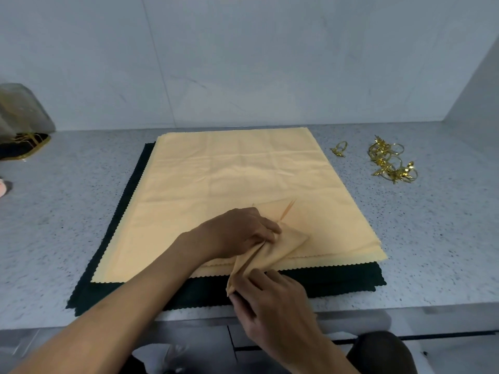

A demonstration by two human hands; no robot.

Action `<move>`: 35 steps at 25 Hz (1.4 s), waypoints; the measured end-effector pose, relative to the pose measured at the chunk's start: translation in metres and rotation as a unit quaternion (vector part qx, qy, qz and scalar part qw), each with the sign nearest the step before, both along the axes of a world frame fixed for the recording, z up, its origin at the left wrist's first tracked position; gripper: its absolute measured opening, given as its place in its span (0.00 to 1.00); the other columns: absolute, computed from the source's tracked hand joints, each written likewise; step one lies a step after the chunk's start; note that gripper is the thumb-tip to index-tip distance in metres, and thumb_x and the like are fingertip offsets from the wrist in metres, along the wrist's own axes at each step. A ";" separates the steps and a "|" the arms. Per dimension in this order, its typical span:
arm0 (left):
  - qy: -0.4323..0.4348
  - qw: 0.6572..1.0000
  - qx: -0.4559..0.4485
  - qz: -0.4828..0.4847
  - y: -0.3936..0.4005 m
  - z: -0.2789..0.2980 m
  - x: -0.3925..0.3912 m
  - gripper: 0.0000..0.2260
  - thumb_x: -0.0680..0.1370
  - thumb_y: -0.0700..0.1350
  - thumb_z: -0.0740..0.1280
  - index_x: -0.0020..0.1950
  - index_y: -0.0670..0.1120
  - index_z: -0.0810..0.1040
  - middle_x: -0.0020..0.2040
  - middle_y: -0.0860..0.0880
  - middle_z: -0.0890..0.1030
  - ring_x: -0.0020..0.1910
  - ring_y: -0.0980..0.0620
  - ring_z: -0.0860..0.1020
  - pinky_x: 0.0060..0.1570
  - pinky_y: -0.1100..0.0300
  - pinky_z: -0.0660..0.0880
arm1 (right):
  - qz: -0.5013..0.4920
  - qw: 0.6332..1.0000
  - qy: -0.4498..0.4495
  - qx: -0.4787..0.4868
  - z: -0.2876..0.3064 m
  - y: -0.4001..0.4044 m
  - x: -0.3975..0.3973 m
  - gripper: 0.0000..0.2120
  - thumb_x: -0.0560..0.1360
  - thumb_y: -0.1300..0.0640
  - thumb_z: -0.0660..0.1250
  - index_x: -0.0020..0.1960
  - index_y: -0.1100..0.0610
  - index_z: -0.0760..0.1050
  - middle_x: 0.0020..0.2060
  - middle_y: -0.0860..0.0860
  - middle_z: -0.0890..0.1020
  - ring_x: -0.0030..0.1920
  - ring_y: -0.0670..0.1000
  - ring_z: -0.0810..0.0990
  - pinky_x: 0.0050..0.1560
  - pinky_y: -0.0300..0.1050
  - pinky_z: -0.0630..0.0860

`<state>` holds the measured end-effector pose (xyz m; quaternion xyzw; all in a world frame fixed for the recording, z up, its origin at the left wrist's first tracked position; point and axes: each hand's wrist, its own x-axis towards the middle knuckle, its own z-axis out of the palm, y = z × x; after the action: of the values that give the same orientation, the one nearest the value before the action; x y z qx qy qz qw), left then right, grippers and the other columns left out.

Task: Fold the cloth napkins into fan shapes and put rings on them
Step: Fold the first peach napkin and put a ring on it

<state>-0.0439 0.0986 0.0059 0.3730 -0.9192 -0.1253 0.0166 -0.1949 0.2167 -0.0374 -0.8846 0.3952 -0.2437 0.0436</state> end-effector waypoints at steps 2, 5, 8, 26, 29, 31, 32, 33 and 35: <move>0.003 1.000 0.004 0.015 -0.002 0.000 0.002 0.13 0.83 0.42 0.61 0.63 0.51 0.81 0.69 0.60 0.74 0.62 0.52 0.70 0.57 0.59 0.69 | -0.024 1.000 -0.012 -0.005 0.002 0.000 0.005 0.09 0.76 0.43 0.65 0.49 0.48 0.77 0.40 0.42 0.79 0.37 0.43 0.75 0.35 0.35 0.71; -0.014 0.999 -0.011 0.032 -0.006 0.001 0.002 0.12 0.83 0.44 0.61 0.63 0.50 0.81 0.69 0.59 0.74 0.58 0.51 0.71 0.54 0.60 0.69 | -0.074 0.997 -0.004 0.006 0.003 0.002 0.006 0.16 0.73 0.37 0.66 0.45 0.50 0.77 0.36 0.44 0.78 0.34 0.45 0.74 0.30 0.38 0.74; -0.004 0.998 -0.031 0.053 -0.006 -0.005 0.002 0.12 0.83 0.45 0.61 0.63 0.50 0.80 0.67 0.58 0.76 0.54 0.50 0.71 0.53 0.60 0.68 | -0.113 0.993 -0.012 0.011 0.005 0.003 -0.003 0.09 0.71 0.48 0.72 0.40 0.52 0.77 0.32 0.45 0.76 0.31 0.44 0.72 0.26 0.37 0.72; 0.183 0.973 -0.046 0.136 0.016 -0.025 -0.004 0.10 0.80 0.51 0.67 0.57 0.51 0.83 0.50 0.58 0.80 0.49 0.60 0.75 0.50 0.63 0.72 | -0.103 0.993 0.000 0.062 0.021 -0.107 -0.102 0.06 0.72 0.56 0.68 0.47 0.51 0.83 0.45 0.42 0.81 0.47 0.49 0.75 0.49 0.47 0.71; 0.220 0.963 -0.026 0.153 0.008 -0.032 0.010 0.09 0.77 0.53 0.69 0.53 0.52 0.85 0.50 0.61 0.80 0.48 0.61 0.76 0.49 0.65 0.71 | -0.102 0.989 -0.025 0.101 0.014 -0.111 -0.097 0.04 0.75 0.53 0.71 0.44 0.53 0.83 0.44 0.42 0.78 0.47 0.49 0.73 0.50 0.48 0.70; 0.218 0.962 -0.044 0.159 0.007 -0.034 0.016 0.11 0.75 0.55 0.68 0.51 0.53 0.86 0.50 0.62 0.81 0.48 0.62 0.76 0.49 0.64 0.71 | -0.108 0.988 -0.028 0.109 0.015 -0.115 -0.097 0.03 0.75 0.53 0.72 0.43 0.51 0.82 0.42 0.42 0.77 0.46 0.48 0.72 0.50 0.48 0.69; 0.220 0.961 -0.064 0.155 0.008 -0.036 0.017 0.10 0.75 0.54 0.69 0.51 0.53 0.86 0.50 0.61 0.82 0.48 0.61 0.76 0.48 0.65 0.72 | -0.099 0.991 -0.018 0.092 0.015 -0.115 -0.095 0.02 0.75 0.54 0.71 0.44 0.50 0.81 0.42 0.43 0.78 0.45 0.49 0.73 0.49 0.49 0.70; 0.225 0.959 -0.088 0.146 0.009 -0.037 0.017 0.09 0.75 0.53 0.69 0.51 0.52 0.86 0.50 0.60 0.83 0.48 0.60 0.78 0.48 0.65 0.73 | -0.081 0.994 -0.010 0.070 0.013 -0.113 -0.093 0.02 0.76 0.54 0.69 0.45 0.50 0.81 0.41 0.43 0.78 0.44 0.49 0.74 0.47 0.49 0.71; 0.243 0.954 -0.121 0.129 0.012 -0.041 0.018 0.07 0.75 0.49 0.70 0.50 0.51 0.86 0.50 0.57 0.84 0.49 0.58 0.80 0.47 0.62 0.77 | -0.050 0.998 0.003 0.039 0.011 -0.108 -0.092 0.06 0.77 0.52 0.65 0.47 0.49 0.81 0.41 0.44 0.78 0.43 0.49 0.74 0.45 0.47 0.70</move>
<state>-0.0263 0.1105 -0.0348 0.4422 -0.8394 -0.0968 0.3009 -0.2867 0.1083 -0.0261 -0.8622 0.4482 -0.2271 0.0648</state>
